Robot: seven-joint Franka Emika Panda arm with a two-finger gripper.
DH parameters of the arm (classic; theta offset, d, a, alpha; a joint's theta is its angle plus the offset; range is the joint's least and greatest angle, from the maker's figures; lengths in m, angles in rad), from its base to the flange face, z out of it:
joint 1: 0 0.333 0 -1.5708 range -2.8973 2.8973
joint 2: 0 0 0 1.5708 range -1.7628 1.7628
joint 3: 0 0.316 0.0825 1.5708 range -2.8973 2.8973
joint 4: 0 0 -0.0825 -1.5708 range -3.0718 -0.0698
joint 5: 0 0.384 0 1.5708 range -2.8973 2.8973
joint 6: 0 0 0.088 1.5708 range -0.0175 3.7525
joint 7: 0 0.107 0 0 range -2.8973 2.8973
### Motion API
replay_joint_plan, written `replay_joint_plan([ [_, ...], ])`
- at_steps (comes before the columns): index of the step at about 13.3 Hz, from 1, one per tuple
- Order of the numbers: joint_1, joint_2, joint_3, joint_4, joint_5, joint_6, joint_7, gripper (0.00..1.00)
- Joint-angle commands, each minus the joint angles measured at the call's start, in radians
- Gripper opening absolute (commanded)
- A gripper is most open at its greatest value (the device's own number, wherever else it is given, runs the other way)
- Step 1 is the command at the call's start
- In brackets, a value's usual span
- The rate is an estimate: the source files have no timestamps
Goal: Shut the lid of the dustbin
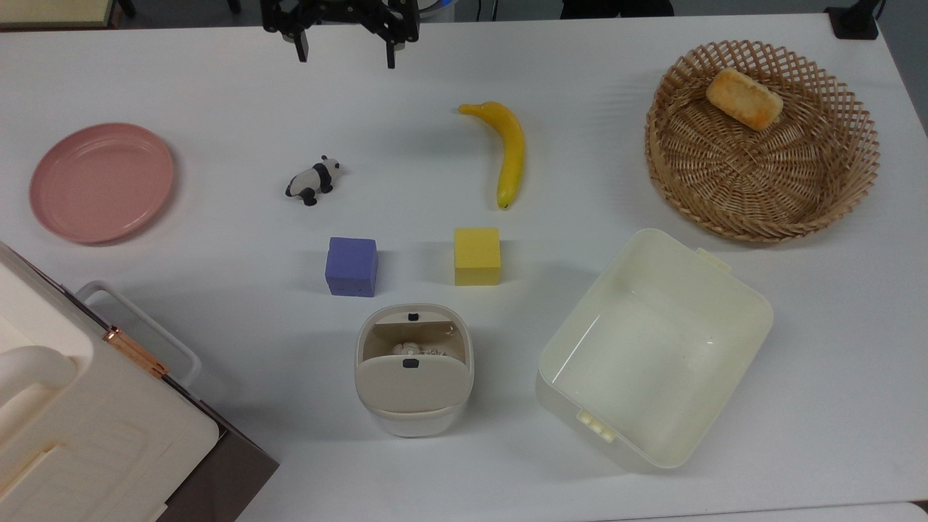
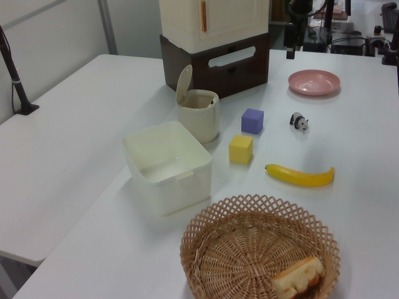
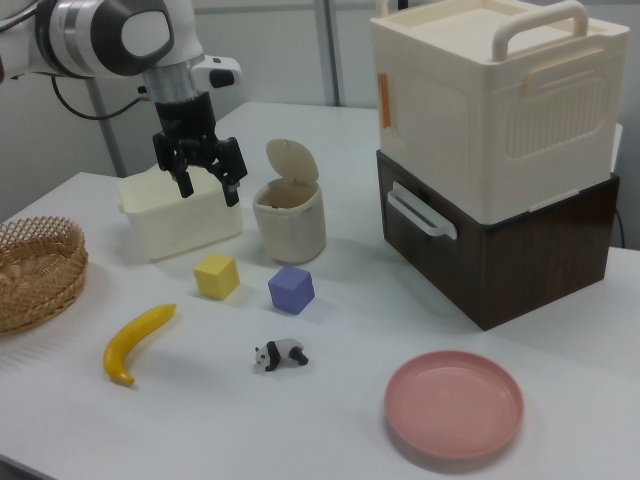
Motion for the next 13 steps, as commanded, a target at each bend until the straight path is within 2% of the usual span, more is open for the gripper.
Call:
replay_joint_plan([
  [1,-0.002,-0.012,-0.003,-0.004,0.021,-0.006,-0.009,1.0],
  [13,0.004,0.002,-0.001,-0.004,0.015,-0.006,-0.014,0.99],
])
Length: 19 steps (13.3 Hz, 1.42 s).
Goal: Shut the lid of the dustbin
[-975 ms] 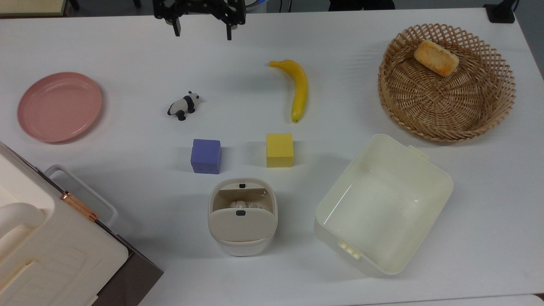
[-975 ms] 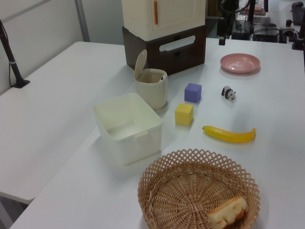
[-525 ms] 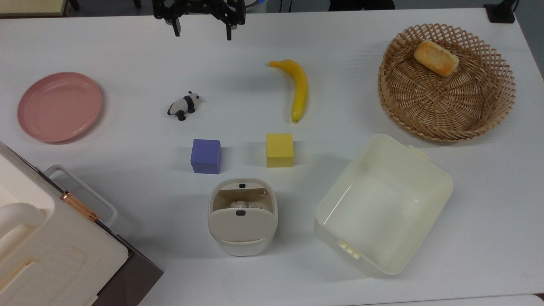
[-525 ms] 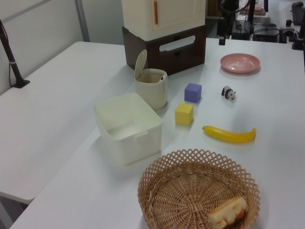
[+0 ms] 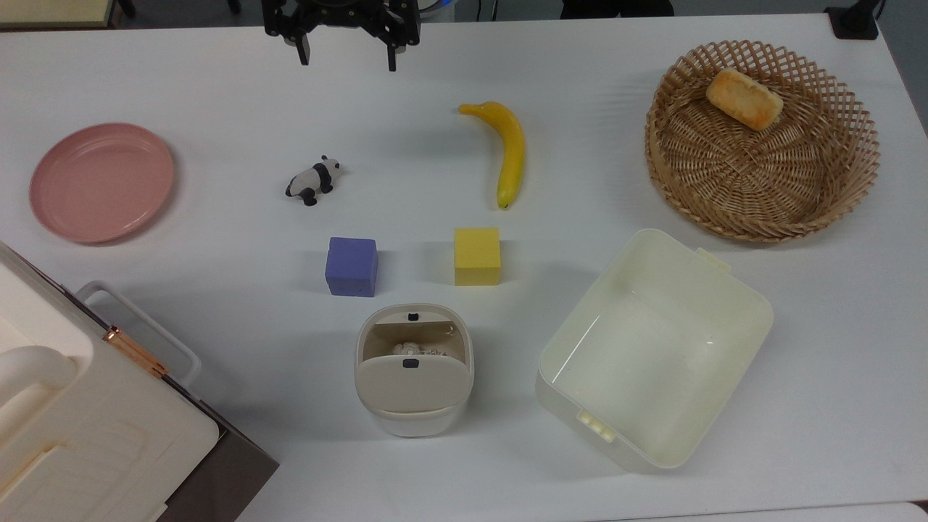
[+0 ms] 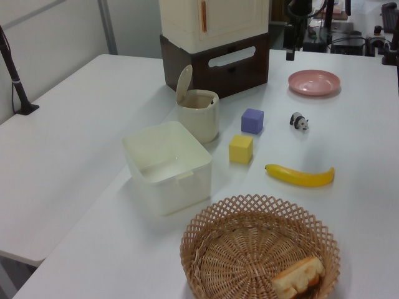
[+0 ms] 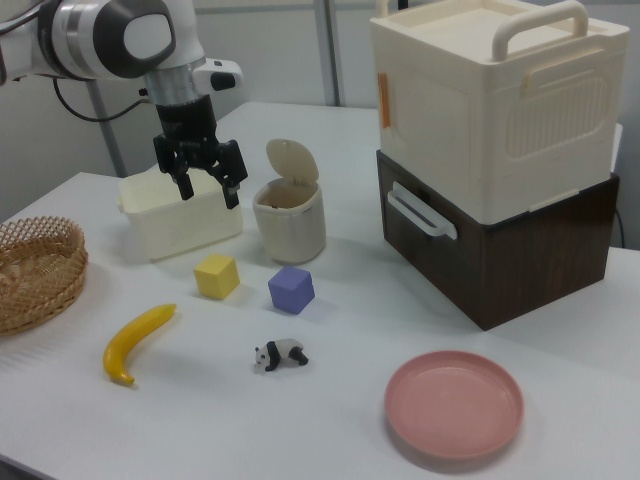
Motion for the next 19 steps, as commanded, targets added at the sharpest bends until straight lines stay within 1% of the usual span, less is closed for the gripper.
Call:
replay_joint_plan([
  [1,0.006,-0.004,-0.003,-0.002,0.012,-0.006,-0.042,0.96],
  [3,0.005,-0.004,-0.003,-0.002,0.012,-0.009,-0.112,0.94],
  [4,0.005,-0.004,-0.003,-0.002,0.012,-0.009,-0.123,0.89],
  [5,0.006,-0.002,-0.003,-0.002,0.01,-0.007,-0.125,0.82],
  [7,0.006,-0.002,-0.003,-0.002,0.01,-0.009,-0.145,0.61],
  [8,0.005,-0.002,-0.003,-0.003,0.01,-0.009,-0.164,0.48],
  [10,0.005,-0.002,-0.003,-0.003,0.012,-0.01,-0.189,0.12],
  [11,0.005,-0.002,-0.003,-0.003,0.013,-0.01,-0.189,0.02],
  [12,0.005,-0.002,-0.003,-0.003,0.013,-0.009,-0.191,0.0],
  [19,0.005,0.009,-0.003,0.0,0.016,0.013,-0.192,0.0],
])
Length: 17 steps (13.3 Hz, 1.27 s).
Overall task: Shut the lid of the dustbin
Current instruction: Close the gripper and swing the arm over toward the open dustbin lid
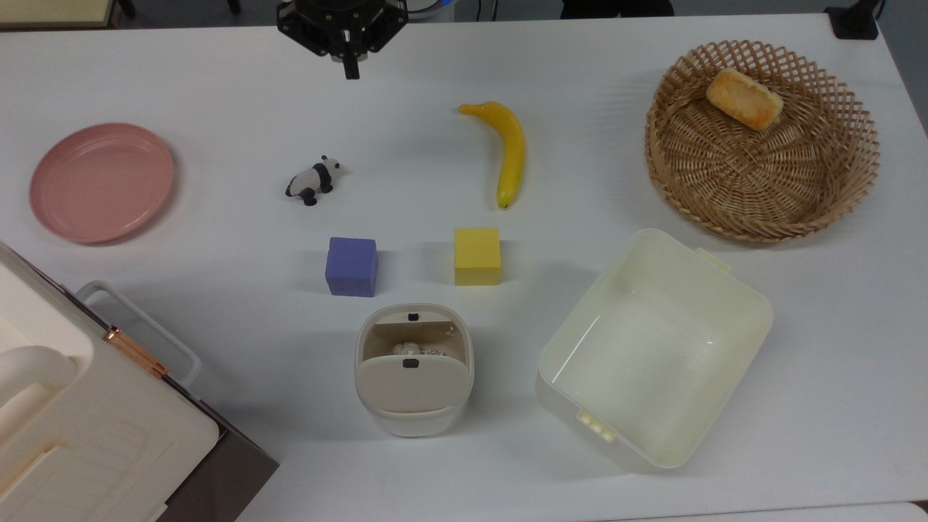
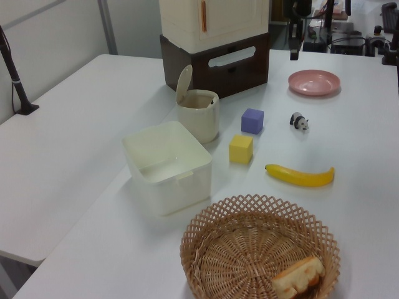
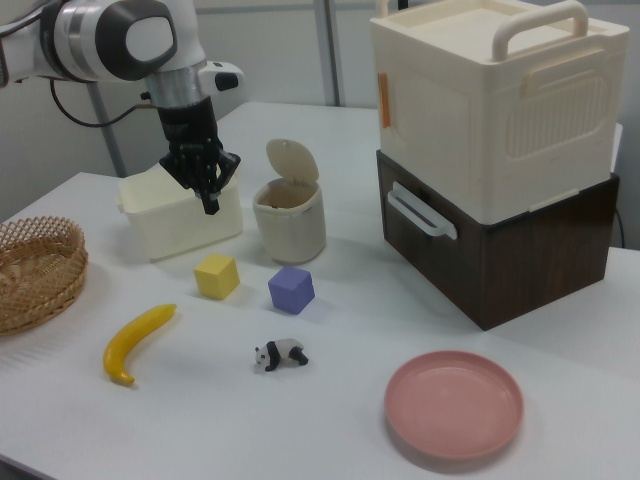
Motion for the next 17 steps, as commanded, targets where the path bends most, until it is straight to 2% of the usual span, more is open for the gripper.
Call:
replay_joint_plan([
  [1,0.004,0.008,-0.002,0.001,0.019,0.04,-0.031,0.0],
  [3,0.002,0.028,-0.002,0.019,0.021,0.097,-0.045,0.0],
  [7,0.007,0.158,0.007,0.149,0.021,0.216,-0.037,0.0],
  [13,0.039,0.269,0.009,0.163,0.042,0.644,-0.025,0.0],
  [17,0.05,0.35,0.009,0.218,0.07,0.833,-0.014,0.0],
])
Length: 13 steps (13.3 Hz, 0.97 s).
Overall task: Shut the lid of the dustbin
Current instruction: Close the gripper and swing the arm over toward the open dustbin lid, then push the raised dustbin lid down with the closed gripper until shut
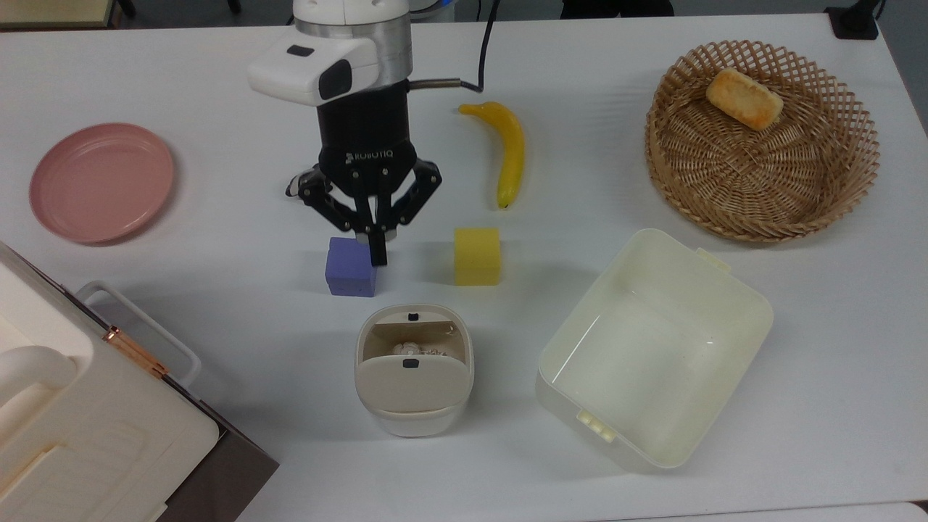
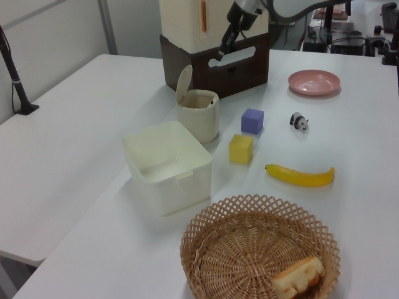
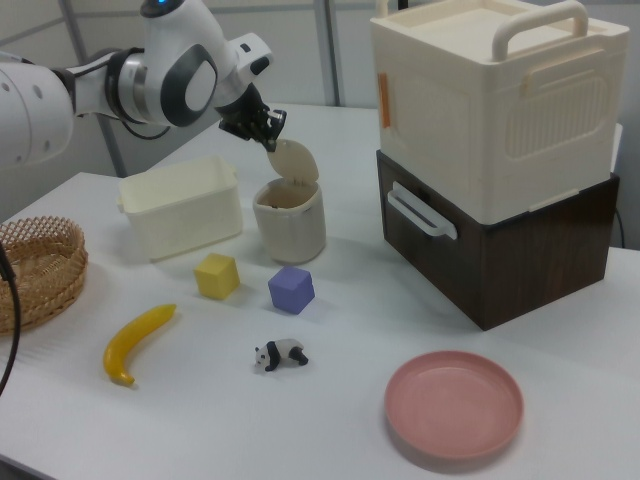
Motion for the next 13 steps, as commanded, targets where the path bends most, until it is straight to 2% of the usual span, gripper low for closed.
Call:
replay_joint_plan([
  [1,0.014,0.104,-0.004,0.113,0.044,0.134,0.007,0.0],
  [3,0.019,0.157,-0.004,0.158,0.061,0.215,0.007,0.0],
  [8,0.022,0.254,-0.002,0.163,0.062,0.522,0.007,0.0],
  [13,0.036,0.265,-0.002,0.16,0.064,0.51,0.042,0.0],
])
